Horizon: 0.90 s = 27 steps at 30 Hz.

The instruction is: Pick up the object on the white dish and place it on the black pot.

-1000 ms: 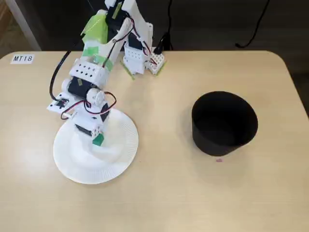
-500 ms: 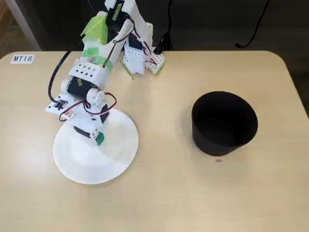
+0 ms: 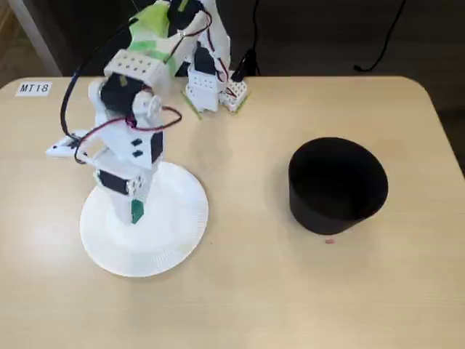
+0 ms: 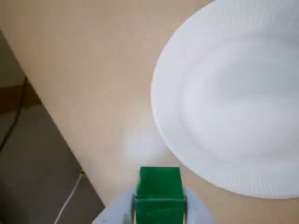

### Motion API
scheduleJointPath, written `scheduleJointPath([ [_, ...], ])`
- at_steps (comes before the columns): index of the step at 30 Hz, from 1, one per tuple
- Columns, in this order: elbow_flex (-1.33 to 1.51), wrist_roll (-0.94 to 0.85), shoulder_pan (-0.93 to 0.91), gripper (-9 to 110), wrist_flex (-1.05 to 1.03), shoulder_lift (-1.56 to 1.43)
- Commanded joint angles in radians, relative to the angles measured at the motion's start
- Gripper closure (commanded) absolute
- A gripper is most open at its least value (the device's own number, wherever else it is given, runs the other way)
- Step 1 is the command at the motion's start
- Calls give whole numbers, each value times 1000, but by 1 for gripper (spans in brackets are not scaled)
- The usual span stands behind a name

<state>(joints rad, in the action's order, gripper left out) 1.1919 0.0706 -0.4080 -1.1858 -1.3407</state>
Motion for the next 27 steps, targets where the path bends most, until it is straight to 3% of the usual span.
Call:
scheduleJointPath([
  [1,-86,18,40,101,-6,-138],
  [16,-97,-6,380,101,15,-417],
  [27,-80,-87,698,101,-44,-451],
])
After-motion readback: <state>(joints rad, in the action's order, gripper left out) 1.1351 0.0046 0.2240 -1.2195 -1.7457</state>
